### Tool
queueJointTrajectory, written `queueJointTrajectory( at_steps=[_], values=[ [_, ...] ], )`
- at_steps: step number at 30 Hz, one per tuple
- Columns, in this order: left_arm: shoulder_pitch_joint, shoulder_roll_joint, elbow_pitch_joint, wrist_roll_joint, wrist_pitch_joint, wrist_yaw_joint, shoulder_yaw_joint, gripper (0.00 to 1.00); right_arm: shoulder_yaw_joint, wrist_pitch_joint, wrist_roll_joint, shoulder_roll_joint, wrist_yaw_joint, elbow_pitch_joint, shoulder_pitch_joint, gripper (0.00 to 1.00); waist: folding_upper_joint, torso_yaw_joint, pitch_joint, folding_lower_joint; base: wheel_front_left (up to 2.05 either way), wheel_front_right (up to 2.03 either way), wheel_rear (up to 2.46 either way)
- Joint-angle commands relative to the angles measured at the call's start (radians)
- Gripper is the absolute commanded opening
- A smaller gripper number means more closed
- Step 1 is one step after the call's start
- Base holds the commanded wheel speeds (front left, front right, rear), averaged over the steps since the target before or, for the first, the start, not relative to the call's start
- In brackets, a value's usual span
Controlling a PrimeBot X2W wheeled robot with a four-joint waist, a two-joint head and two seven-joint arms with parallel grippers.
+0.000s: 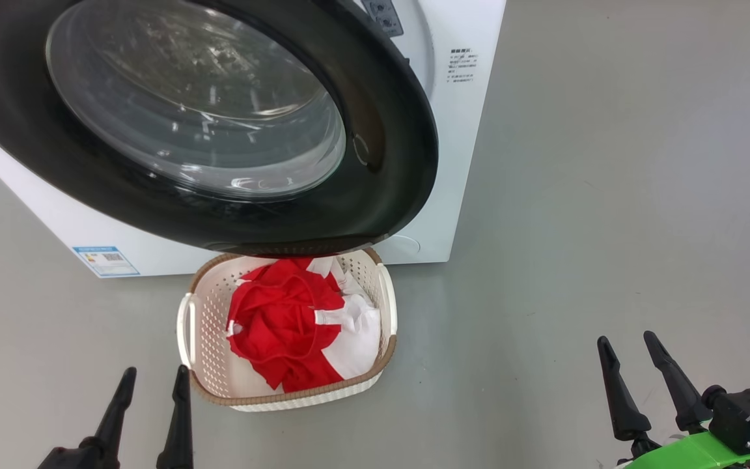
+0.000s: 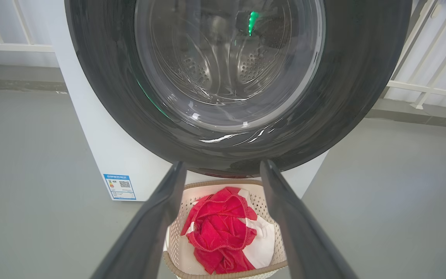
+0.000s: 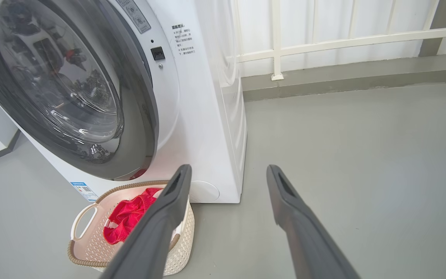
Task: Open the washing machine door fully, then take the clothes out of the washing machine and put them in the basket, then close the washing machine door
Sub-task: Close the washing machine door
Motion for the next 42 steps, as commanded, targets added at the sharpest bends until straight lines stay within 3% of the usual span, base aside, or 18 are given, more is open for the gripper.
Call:
queueJointTrajectory(
  at_steps=[1,2,3,4,6,14,31,42],
  values=[
    [-0.006,0.005,-0.028,-0.008,-0.008,0.008,0.031,1.00,0.018,-0.006,0.002,-0.013,0.008,-0.027,0.000,1.00,0.0000,0.001,0.001,0.0000,0.00,0.00,0.00],
    [-0.007,0.005,-0.028,-0.009,-0.008,0.008,0.030,1.00,0.018,-0.006,0.002,-0.013,0.008,-0.028,-0.001,1.00,0.0000,0.001,0.002,0.0000,0.00,0.00,0.00],
    [-0.008,0.005,-0.029,-0.010,-0.008,0.008,0.029,1.00,0.019,-0.006,0.003,-0.013,0.008,-0.029,-0.002,0.80,0.0000,0.002,0.002,0.0000,0.00,0.00,0.00],
    [-0.009,0.005,-0.029,-0.011,-0.008,0.008,0.028,1.00,0.021,-0.006,0.005,-0.013,0.008,-0.030,-0.003,0.41,0.0000,0.004,0.003,0.0000,0.00,0.00,0.00],
    [-0.011,0.005,-0.030,-0.013,-0.008,0.008,0.024,1.00,0.031,-0.006,0.012,-0.015,0.008,-0.037,-0.006,0.01,0.0000,0.009,0.003,0.0000,0.00,0.00,0.00],
    [-0.024,0.005,-0.043,-0.029,-0.008,0.019,-0.019,1.00,0.106,-0.006,0.030,-0.030,0.008,-0.040,-0.075,0.00,0.0000,0.059,0.021,0.0000,0.00,0.00,0.00],
    [-0.126,0.005,-0.080,-0.059,-0.008,0.048,-0.104,1.00,0.260,-0.006,0.070,-0.096,0.008,-0.036,-0.435,0.00,0.0000,0.152,0.177,0.0000,0.00,0.00,0.00],
    [-0.190,0.005,-0.097,-0.090,-0.008,0.072,-0.163,1.00,0.273,-0.006,0.082,-0.124,0.008,-0.023,-0.537,0.00,0.0000,0.204,0.265,0.0000,0.00,0.00,0.00]
  ],
)
